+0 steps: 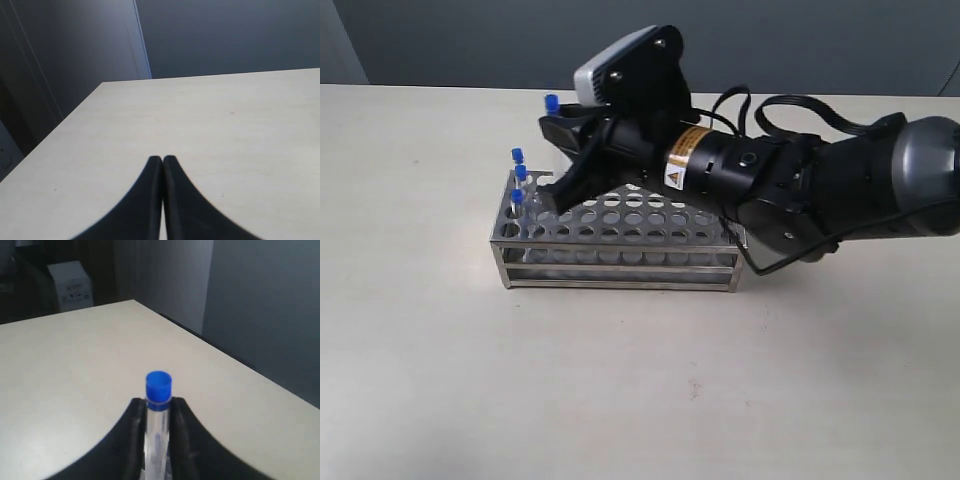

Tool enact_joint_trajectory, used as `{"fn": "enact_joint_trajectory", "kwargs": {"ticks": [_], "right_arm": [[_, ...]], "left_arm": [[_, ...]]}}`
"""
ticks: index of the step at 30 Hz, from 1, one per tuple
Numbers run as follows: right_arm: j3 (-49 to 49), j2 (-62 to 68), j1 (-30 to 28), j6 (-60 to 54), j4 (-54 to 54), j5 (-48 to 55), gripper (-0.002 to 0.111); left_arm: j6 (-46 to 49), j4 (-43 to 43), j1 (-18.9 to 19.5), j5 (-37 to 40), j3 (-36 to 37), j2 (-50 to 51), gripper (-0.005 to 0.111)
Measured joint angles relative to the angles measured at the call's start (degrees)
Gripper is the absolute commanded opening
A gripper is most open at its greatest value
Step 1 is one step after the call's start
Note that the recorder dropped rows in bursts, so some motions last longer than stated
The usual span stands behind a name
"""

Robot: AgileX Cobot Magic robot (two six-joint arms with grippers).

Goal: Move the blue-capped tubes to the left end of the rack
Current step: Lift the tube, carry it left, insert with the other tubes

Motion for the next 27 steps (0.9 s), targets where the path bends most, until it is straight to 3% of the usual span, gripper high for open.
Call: {"fn": "enact_joint_trajectory", "kwargs": {"ticks": [8, 27], "right_arm": [[-2.22, 1.54, 5.35, 0.36, -0.24, 0.54, -0.001], [-6.80, 8.99, 5.91, 1.77, -0.13, -0.45, -0.001]], "left_arm": [[0.00, 0.00, 0.00, 0.00, 0.00, 0.00, 0.001], [0.00, 0.00, 0.00, 0.00, 0.00, 0.00, 0.001]]}}
